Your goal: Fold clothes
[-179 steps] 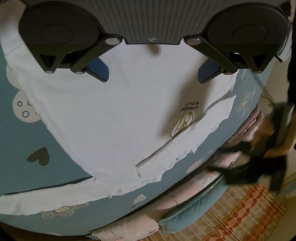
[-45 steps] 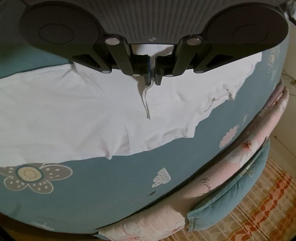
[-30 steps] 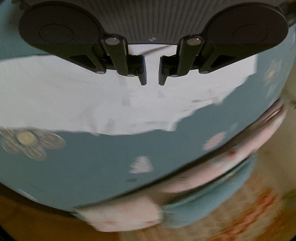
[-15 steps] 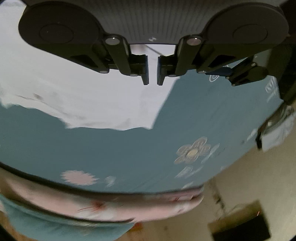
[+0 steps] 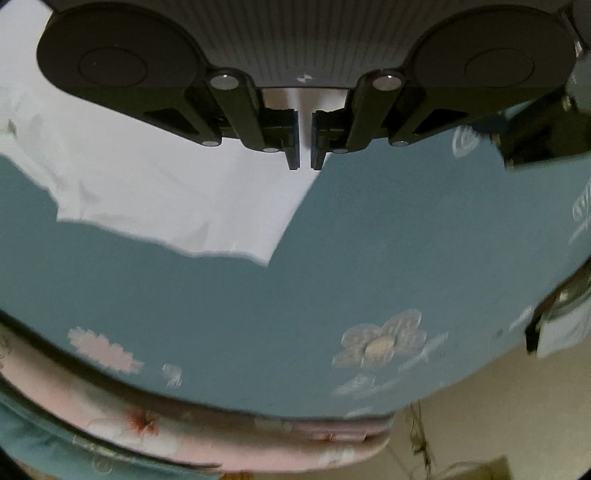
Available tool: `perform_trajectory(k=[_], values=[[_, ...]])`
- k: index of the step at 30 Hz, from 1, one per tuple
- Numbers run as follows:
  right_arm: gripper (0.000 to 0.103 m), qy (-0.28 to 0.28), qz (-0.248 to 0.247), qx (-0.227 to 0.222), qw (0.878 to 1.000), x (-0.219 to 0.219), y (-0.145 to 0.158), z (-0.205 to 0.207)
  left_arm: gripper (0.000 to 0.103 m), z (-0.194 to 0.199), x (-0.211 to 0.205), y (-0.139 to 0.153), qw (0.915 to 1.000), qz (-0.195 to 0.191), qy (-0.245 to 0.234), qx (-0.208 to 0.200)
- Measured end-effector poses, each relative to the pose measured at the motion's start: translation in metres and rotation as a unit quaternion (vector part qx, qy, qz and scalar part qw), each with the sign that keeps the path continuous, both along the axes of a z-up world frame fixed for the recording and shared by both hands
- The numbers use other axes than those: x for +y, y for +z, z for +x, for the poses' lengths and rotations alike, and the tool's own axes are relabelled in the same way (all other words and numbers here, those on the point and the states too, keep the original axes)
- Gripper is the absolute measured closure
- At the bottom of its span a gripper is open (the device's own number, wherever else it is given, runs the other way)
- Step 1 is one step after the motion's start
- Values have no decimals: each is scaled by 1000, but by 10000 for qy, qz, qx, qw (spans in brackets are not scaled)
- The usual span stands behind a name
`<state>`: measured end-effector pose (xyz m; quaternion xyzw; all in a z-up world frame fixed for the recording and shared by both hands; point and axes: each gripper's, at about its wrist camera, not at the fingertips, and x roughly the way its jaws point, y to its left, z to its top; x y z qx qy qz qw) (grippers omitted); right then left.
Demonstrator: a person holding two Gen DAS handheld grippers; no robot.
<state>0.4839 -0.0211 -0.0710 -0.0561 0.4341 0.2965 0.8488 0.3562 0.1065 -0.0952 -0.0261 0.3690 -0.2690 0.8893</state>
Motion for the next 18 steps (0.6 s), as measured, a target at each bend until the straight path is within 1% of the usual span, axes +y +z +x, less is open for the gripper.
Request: perform_trajectory(k=[2,4,8,12,15,18], values=[[96,-76,-78,64,9999,5,-9,8,2,-1,-4,1,10000,21,-36,-35],[96,-155,-228,-8,9996,12,-19,16,2,-3,-5,4,9999,51,29,-159],[96,-420,-62,-105,9990,18,-25,38,2,-2,0,6,9998,-85,99,-167],[95,-612,-96,-306,9976,25,-25,58,2,-1,4,6,9998,-42,173,-117],[95,-668,-16,-247,9975,25,-28,67,2,-1,8,6,9998,-29,175,-115],[94,-551,75,-195,9983,16,-17,55,2,2,12,4,9997,-50,206,-101]])
